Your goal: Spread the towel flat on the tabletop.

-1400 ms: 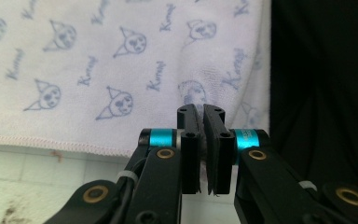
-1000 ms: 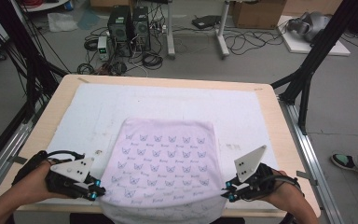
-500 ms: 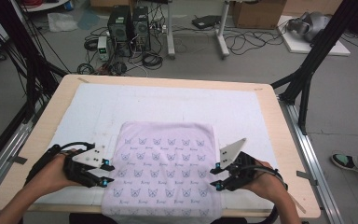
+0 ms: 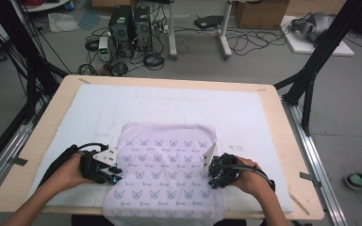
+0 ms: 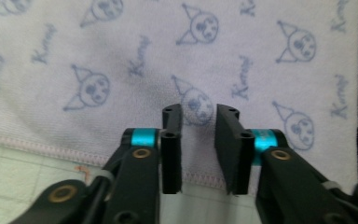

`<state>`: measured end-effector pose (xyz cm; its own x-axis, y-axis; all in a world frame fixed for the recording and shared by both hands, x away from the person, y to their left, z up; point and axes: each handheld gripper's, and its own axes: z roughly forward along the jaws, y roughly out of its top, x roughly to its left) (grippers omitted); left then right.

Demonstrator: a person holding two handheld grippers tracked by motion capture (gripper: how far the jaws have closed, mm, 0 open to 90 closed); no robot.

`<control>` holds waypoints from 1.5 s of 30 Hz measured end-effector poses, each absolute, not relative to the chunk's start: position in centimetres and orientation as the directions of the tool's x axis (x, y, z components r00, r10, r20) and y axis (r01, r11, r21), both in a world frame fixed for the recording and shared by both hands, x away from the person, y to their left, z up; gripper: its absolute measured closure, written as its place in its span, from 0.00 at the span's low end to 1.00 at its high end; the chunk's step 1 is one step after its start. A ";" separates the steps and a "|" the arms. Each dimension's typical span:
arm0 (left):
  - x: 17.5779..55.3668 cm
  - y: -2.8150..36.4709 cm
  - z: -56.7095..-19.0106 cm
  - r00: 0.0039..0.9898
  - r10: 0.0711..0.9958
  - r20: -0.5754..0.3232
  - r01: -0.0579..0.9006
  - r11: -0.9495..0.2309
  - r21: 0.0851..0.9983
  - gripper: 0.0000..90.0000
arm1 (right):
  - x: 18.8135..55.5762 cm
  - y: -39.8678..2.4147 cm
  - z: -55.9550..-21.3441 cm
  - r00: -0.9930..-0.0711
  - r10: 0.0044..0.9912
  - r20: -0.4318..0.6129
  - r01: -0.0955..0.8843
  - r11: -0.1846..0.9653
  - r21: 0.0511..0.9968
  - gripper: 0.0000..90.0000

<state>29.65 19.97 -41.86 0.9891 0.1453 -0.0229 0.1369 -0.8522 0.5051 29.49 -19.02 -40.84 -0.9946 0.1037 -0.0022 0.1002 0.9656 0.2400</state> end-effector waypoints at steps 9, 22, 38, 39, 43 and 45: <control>30.2 19.8 -41.8 0.984 0.173 -0.051 0.175 -0.846 0.504 0.99 | 29.9 -18.9 -40.7 -0.992 0.120 0.042 0.126 0.966 0.227 0.99; 28.9 21.4 -39.9 0.987 0.150 -0.065 0.161 -0.812 0.560 0.99 | 28.5 -21.4 -39.3 -0.991 0.090 0.098 0.120 0.927 0.355 0.99; 28.8 23.7 -40.0 0.981 0.194 -0.020 0.151 -0.690 0.708 0.57 | 27.6 -22.8 -39.6 -0.991 0.114 0.064 0.131 0.853 0.505 0.52; 28.8 24.0 -39.8 0.980 0.201 -0.009 0.144 -0.671 0.727 0.53 | 27.7 -23.1 -39.4 -0.989 0.137 0.054 0.145 0.834 0.533 0.47; 28.6 25.2 -39.4 0.961 0.276 0.019 0.153 -0.588 0.794 0.35 | 27.9 -24.2 -38.4 -0.969 0.244 0.032 0.201 0.710 0.675 0.18; 28.3 25.7 -39.3 0.946 0.321 0.038 0.153 -0.548 0.822 0.25 | 27.8 -24.8 -37.9 -0.958 0.287 0.001 0.193 0.640 0.743 0.09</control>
<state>28.30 25.72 -39.27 0.9463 0.3209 0.0378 0.1530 -0.5480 0.8223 27.77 -24.75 -37.94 -0.9579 0.2871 0.0012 0.1929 0.6403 0.7435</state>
